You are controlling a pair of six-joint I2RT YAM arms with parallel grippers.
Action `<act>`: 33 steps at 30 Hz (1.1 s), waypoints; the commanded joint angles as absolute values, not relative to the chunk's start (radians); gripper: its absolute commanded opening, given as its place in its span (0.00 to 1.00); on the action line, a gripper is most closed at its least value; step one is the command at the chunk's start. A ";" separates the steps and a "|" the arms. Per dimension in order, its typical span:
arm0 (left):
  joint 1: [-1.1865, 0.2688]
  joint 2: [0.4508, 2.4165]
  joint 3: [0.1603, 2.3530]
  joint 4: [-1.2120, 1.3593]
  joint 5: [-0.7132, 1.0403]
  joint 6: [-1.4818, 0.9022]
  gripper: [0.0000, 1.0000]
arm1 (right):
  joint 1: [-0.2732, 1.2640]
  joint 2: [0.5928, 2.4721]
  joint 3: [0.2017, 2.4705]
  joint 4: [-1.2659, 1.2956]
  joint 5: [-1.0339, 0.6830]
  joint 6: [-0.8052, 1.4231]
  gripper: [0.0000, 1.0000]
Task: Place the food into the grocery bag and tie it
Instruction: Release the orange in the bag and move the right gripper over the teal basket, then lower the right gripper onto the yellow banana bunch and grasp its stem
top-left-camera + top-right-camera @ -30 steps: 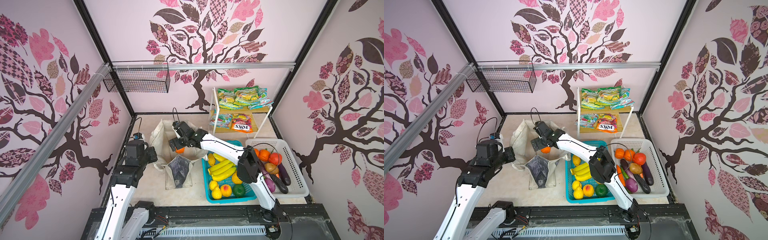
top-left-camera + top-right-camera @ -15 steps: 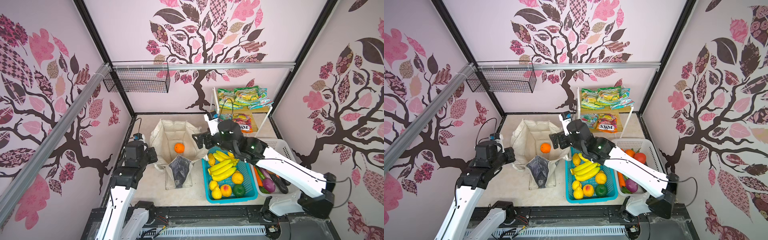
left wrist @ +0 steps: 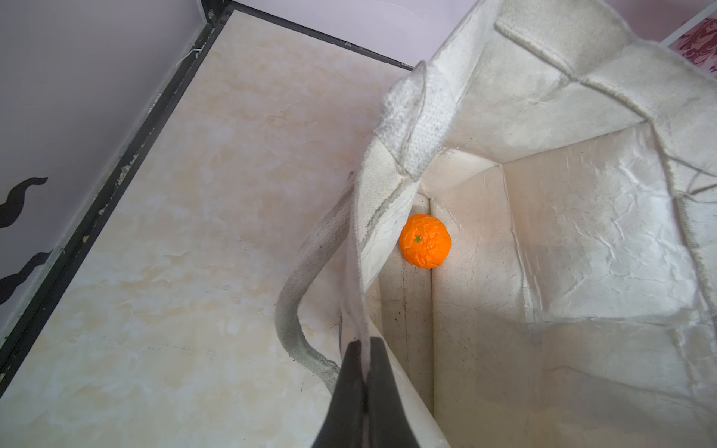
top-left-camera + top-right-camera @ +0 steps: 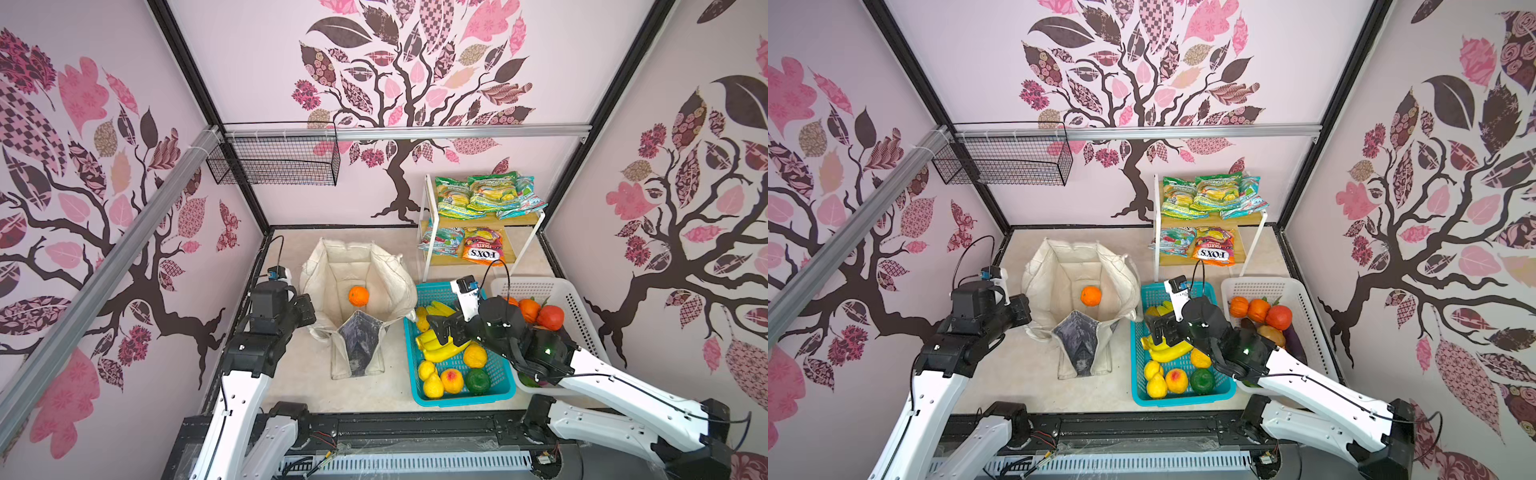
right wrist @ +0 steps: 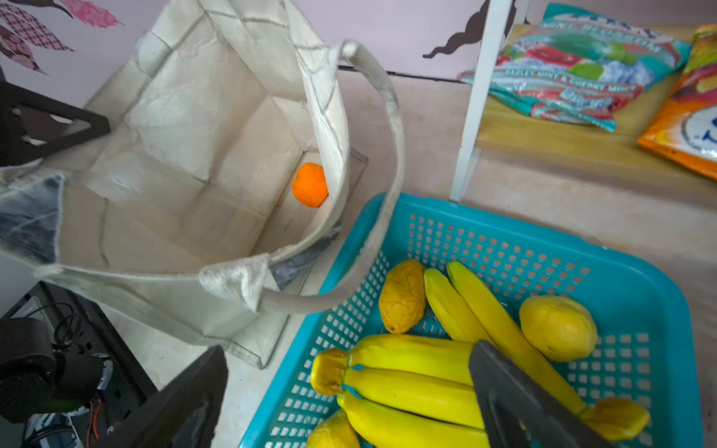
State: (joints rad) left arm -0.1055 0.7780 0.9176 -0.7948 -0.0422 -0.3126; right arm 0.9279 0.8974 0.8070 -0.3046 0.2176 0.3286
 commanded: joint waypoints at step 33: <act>-0.106 0.806 0.905 -0.792 -0.007 -0.296 0.00 | 0.988 1.147 0.541 0.087 0.169 0.424 0.65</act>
State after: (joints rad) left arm -0.1055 0.8032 0.9176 -0.7940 -0.0212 -0.3092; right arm 0.9810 1.1221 0.5205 0.0620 0.1432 0.4168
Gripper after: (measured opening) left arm 0.047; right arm 0.647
